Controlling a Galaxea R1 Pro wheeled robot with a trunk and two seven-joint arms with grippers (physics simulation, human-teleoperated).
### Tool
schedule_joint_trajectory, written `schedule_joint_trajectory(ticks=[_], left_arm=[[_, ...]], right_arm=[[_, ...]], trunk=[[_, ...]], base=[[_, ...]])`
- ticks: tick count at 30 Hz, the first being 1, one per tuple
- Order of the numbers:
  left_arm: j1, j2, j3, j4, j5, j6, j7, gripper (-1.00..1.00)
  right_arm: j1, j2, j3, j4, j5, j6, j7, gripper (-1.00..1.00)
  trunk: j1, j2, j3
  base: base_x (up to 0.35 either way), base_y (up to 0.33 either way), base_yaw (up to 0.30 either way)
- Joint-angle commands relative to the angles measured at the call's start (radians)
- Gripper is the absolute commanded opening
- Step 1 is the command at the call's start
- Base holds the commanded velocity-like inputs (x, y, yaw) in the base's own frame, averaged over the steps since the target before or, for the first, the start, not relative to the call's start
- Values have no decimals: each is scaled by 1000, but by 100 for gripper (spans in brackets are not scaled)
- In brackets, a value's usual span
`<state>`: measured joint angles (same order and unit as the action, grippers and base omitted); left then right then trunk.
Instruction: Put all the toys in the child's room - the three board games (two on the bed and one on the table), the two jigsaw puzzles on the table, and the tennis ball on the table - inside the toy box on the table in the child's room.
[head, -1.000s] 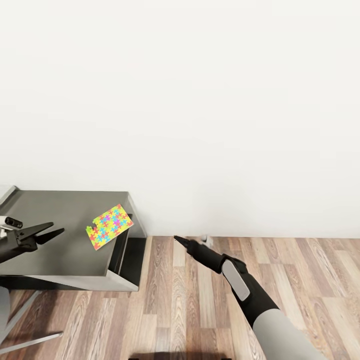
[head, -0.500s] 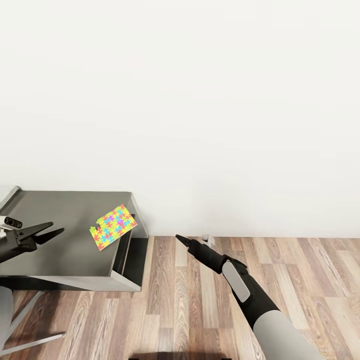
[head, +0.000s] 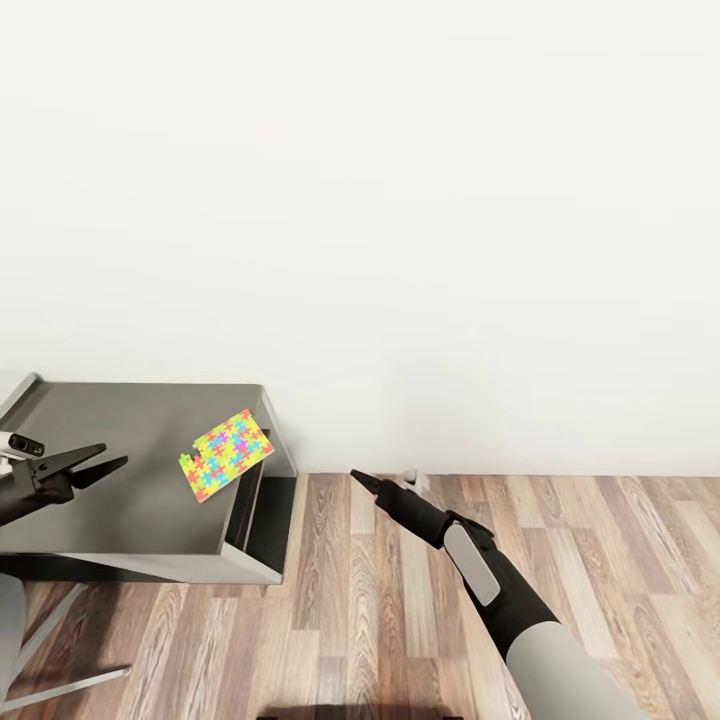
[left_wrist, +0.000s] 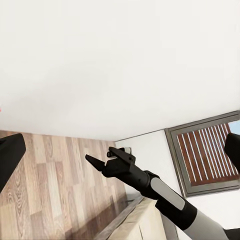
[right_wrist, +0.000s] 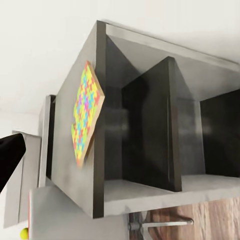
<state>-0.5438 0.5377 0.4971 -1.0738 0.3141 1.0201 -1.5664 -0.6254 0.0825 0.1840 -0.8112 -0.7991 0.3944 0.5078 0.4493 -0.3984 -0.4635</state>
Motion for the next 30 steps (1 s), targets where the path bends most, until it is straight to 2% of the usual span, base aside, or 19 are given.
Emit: schedule_joint_trajectory(ticks=[1,13,30], left_arm=[[-1,0,0,0,-2,11,-4,100],[-1,-1,0,0,-2,16,-4,100],[0,-1,0,0,-3,15,-4,100]], right_arm=[[0,0,0,0,-9,7,0,100],[0,0,0,1,-9,6,-3,100],[0,0,-1,3,-12,6,-2,100]], trunk=[[1,-2,-1],[1,-2,1],[1,-2,1]], base=[[147,0,0],[77,22,122],[15,73,7]])
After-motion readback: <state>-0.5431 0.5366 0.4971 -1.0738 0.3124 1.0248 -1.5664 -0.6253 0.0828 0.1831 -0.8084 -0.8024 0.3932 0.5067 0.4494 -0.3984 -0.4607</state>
